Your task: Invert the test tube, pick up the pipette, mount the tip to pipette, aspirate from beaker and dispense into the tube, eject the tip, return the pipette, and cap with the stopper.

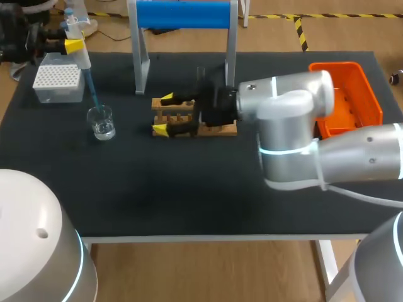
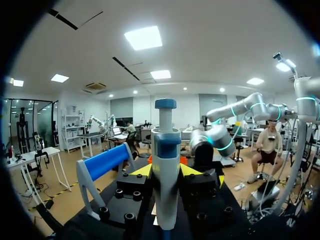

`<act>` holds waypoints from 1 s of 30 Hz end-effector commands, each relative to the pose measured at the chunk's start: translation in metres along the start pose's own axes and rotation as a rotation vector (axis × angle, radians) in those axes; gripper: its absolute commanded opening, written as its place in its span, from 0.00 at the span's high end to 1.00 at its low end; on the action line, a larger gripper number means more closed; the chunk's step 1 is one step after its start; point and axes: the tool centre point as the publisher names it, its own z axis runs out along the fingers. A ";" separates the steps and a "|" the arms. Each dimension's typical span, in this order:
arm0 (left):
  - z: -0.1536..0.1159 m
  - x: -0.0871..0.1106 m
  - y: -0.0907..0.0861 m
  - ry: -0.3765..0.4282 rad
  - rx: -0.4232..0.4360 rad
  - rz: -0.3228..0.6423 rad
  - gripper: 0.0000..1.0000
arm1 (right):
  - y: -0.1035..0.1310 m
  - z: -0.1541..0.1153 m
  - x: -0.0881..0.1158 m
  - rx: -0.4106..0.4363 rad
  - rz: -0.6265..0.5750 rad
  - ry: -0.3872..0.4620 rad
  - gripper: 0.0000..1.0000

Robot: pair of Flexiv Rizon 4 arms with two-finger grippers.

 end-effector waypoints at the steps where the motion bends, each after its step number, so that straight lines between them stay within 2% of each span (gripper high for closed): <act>1: -0.001 -0.001 0.001 0.004 0.003 0.002 1.00 | -0.004 0.036 0.003 0.016 -0.002 -0.098 0.00; 13: -0.001 -0.001 0.001 0.004 0.003 0.002 1.00 | -0.022 0.060 -0.005 0.049 0.018 -0.154 0.00; 30: -0.001 -0.001 0.001 0.004 0.003 0.002 1.00 | -0.026 0.059 -0.005 0.045 0.011 -0.154 0.00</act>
